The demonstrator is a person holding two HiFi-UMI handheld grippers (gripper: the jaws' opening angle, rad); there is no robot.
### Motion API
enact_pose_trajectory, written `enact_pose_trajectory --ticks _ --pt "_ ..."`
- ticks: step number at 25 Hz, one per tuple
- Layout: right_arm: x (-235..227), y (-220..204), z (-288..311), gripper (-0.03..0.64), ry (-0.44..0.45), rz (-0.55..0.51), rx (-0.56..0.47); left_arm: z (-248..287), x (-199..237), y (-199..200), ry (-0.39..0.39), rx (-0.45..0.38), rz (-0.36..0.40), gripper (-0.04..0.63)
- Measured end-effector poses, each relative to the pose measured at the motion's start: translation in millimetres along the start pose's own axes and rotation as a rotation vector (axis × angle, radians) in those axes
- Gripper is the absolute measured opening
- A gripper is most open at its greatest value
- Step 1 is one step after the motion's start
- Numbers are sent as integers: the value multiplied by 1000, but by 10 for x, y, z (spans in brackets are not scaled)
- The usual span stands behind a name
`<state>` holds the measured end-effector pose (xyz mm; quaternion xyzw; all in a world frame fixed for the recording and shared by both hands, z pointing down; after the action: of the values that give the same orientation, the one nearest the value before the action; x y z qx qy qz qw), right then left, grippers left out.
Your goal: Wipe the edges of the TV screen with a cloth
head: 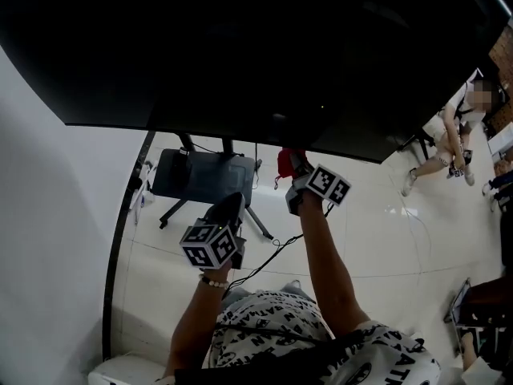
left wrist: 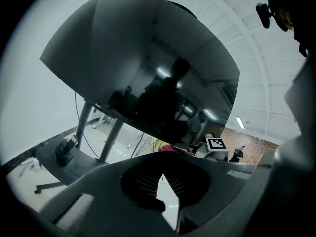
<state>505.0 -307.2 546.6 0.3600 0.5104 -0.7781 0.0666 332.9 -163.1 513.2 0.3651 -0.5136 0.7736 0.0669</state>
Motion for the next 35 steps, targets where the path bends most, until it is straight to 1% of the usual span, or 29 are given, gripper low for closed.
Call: enact_pose_trajectory --ticks 5,9,13,16,20,25,29,33,35 --pt "484 -307 396 60 26 6 32 -356 500 250 17 -10 -34 0" --pt "873 -507 667 60 42 -9 49 -642 814 467 22 -23 -39 0" --pt "1199 -655 943 60 64 2 58 -885 1064 603 27 -25 -38 0" --pt "1398 -756 1105 60 76 16 68 -1062 1218 651 52 -41 -50 0" --pt "1626 -957 1315 60 99 -4 94 -1187 1416 719 91 -79 -67 0" --pt "1963 -1195 1653 60 166 20 127 -1187 1700 898 147 -101 -89 0" --pt "2224 -1338 1769 60 198 64 150 -1156 1781 996 170 -94 -68 0" --pt "2388 -1557 2089 60 230 46 150 -1117 2072 1204 189 -94 -26 0" --pt "2487 -1645 2213 60 229 42 150 -1120 2241 1343 191 -95 -9 0"
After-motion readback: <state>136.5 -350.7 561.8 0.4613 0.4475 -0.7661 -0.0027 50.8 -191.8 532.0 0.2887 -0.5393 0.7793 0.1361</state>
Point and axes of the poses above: the fingertips, and each gripper's own axes: z forward along the fingers, x to its left, y out of its top, the point moved 1 cm from there along -z, backward along the fingers, and after that the axes turned 7 degrees about -z, right-handed, at the moved point
